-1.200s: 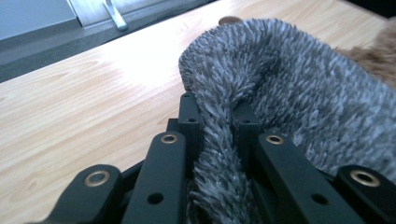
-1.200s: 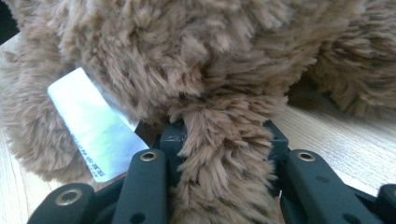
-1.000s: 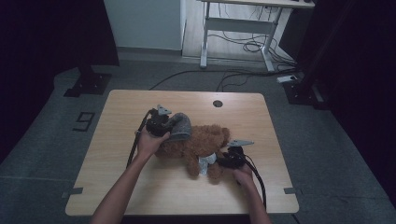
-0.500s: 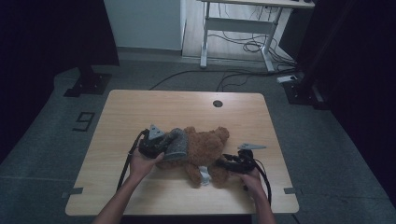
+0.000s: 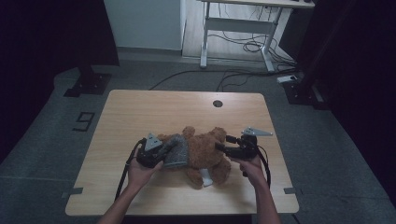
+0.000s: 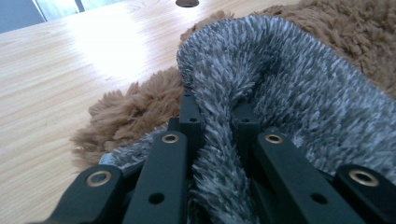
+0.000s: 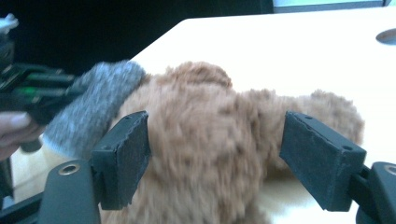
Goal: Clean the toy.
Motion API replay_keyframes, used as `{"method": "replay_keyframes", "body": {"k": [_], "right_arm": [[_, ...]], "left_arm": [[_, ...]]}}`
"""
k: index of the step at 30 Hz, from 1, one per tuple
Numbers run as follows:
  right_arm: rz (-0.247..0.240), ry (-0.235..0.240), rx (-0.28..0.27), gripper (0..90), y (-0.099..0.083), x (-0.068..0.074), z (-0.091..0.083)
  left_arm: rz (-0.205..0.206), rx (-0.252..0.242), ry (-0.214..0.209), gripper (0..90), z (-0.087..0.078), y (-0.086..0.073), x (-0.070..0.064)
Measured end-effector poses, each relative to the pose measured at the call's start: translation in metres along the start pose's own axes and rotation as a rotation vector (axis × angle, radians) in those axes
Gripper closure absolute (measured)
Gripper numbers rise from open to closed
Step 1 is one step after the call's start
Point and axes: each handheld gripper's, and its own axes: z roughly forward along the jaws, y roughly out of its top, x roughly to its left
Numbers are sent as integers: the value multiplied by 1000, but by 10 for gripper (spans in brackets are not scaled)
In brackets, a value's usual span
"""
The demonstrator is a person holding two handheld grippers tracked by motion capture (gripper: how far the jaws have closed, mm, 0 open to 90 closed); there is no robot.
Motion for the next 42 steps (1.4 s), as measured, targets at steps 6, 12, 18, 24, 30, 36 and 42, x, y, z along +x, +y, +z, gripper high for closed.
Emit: {"method": "replay_keyframes", "body": {"k": [6,12,18,24,30,36,42], "right_arm": [[6,-9,82,241,3,-1,20],[43,70,174,220,-23,0,32],[44,88,183,339,-41,5,35],[52,94,134,487,-49,6,32],[72,90,112,501,-50,4,32],[76,85,90,501,-52,4,31],[63,65,79,519,-53,2,29]], "left_arm": [[-3,-27,-8,790,-3,-7,-2],[-22,-32,-41,789,-7,-10,-1],[-54,-48,-53,786,-14,-16,3],[-93,-45,-42,786,-18,-3,4],[-16,-87,-78,787,-12,35,-32],[58,8,-112,786,43,55,-80],[63,22,-67,787,59,51,-80]]}}
